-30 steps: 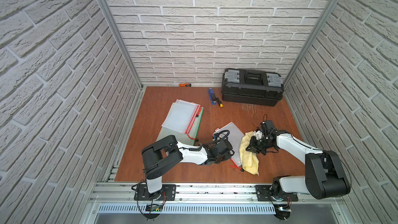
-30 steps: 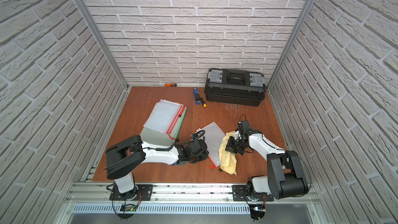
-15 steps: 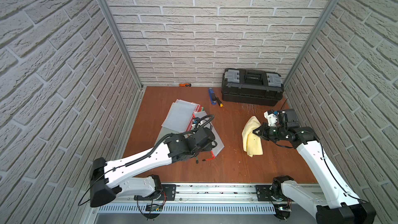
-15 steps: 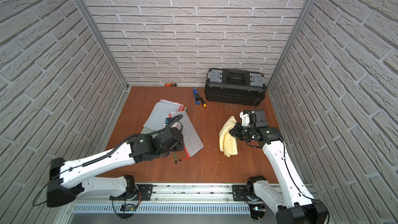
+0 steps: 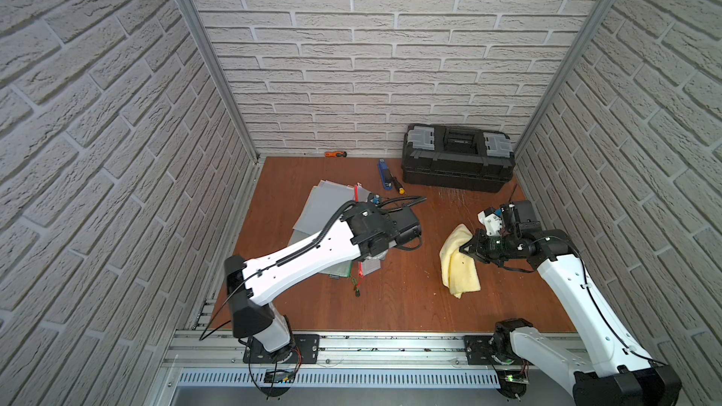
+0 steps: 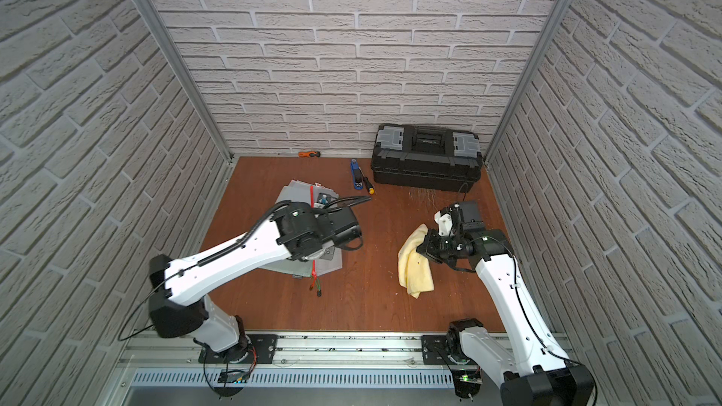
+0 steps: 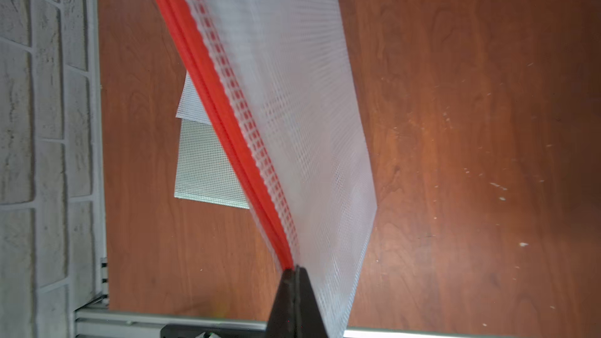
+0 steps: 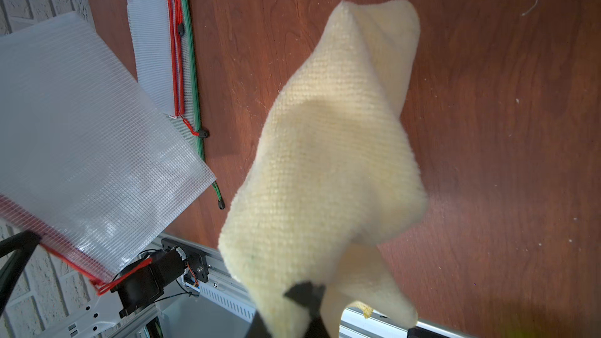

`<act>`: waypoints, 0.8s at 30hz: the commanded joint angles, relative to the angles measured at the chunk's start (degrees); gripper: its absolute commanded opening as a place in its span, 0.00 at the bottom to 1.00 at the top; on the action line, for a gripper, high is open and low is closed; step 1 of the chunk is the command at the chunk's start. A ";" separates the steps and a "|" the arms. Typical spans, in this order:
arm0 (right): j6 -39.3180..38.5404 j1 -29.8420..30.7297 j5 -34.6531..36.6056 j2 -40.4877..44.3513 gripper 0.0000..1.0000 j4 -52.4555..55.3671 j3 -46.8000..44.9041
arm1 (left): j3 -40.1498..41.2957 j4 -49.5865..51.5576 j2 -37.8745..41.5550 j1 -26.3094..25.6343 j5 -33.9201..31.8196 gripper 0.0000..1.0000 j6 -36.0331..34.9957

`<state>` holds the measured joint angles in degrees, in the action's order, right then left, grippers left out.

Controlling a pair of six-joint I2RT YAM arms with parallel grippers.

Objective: Wipe the document bag
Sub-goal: Adjust the document bag at the center of the board.

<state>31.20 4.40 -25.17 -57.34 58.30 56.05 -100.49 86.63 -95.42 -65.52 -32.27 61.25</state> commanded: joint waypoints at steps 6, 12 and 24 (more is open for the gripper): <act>-1.16 0.14 0.91 2.02 0.02 3.04 0.77 | -11.28 15.96 -12.43 -2.47 -6.02 0.00 -4.08; 1.36 0.16 1.90 3.29 0.02 0.32 -0.48 | -21.03 16.73 -25.89 -2.69 -4.29 0.00 -11.54; -1.81 0.08 8.46 1.57 0.03 -1.21 -5.75 | -27.43 16.56 -31.22 -3.23 -6.82 0.00 -13.23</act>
<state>31.59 4.40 -19.86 -54.57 58.92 52.75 -126.76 91.61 -129.19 -68.40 -36.34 47.59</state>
